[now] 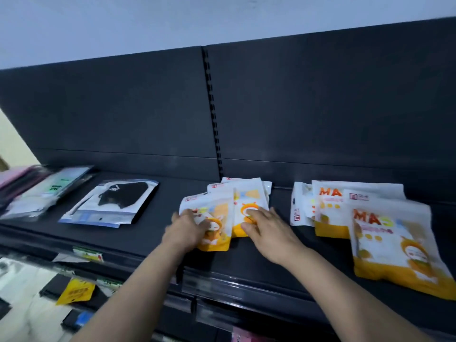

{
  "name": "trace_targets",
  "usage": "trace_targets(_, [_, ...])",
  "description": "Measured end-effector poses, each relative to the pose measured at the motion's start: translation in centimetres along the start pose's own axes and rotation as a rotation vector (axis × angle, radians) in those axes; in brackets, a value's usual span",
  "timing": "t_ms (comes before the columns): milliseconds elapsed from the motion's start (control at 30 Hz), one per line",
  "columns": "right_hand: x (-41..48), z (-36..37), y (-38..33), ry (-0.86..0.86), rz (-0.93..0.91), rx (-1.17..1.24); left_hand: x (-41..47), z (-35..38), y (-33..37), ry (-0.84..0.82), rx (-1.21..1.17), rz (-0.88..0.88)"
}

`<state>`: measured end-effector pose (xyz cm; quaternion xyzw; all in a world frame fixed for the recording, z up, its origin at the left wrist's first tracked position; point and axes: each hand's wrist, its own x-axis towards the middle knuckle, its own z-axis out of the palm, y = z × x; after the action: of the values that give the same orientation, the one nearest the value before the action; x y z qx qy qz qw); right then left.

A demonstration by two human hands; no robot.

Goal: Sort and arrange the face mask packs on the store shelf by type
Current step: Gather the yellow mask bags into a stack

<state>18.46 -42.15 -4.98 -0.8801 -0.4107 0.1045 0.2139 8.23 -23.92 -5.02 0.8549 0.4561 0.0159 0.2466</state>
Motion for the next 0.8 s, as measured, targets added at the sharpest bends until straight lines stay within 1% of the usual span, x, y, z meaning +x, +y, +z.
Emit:
trace_targets(100, [0.9,0.3,-0.8,-0.033,0.183,0.041,-0.1,0.6,0.4,-0.001,-0.047,0.113])
trace_targets(167, [1.4,0.5,-0.9,0.014,0.264,-0.014,-0.6,1.4,1.9,-0.02,-0.042,0.22])
trace_targets(233, [1.6,0.5,-1.1,0.094,0.3,-0.086,-0.6,1.9,3.1,-0.043,-0.042,0.27])
trace_targets(300, [1.8,0.5,-1.3,0.165,0.291,-0.145,0.5,1.6,3.3,-0.01,-0.117,0.246])
trace_targets(367, [2.1,0.5,-1.8,0.192,0.269,-0.185,2.5,0.6,2.8,0.002,-0.191,0.213])
trace_targets(400, [2.2,0.6,-2.0,0.176,0.244,-0.196,3.7,0.4,2.4,-0.03,-0.213,0.224])
trace_targets(467, [2.5,0.9,-2.5,0.096,0.21,-0.225,5.1,0.5,2.0,-0.151,-0.219,0.29])
trace_targets(533, [2.6,1.4,-2.9,0.045,0.266,-0.271,5.3,1.2,2.3,-0.236,-0.192,0.39])
trace_targets(567, [2.5,1.6,-3.0,0.054,0.309,-0.294,5.1,1.8,2.7,-0.24,-0.18,0.431])
trace_targets(633, [2.2,1.7,-3.1,0.109,0.352,-0.313,4.6,2.8,3.4,-0.205,-0.203,0.475])
trace_targets(667, [2.2,1.7,-3.3,0.138,0.343,-0.307,4.5,3.1,3.7,-0.174,-0.239,0.482])
trace_targets(733, [2.2,1.5,-3.7,0.189,0.296,-0.289,4.4,2.9,3.7,-0.131,-0.316,0.47])
trace_targets(800, [2.6,1.3,-4.3,0.241,0.231,-0.321,4.6,2.0,2.9,-0.107,-0.379,0.438])
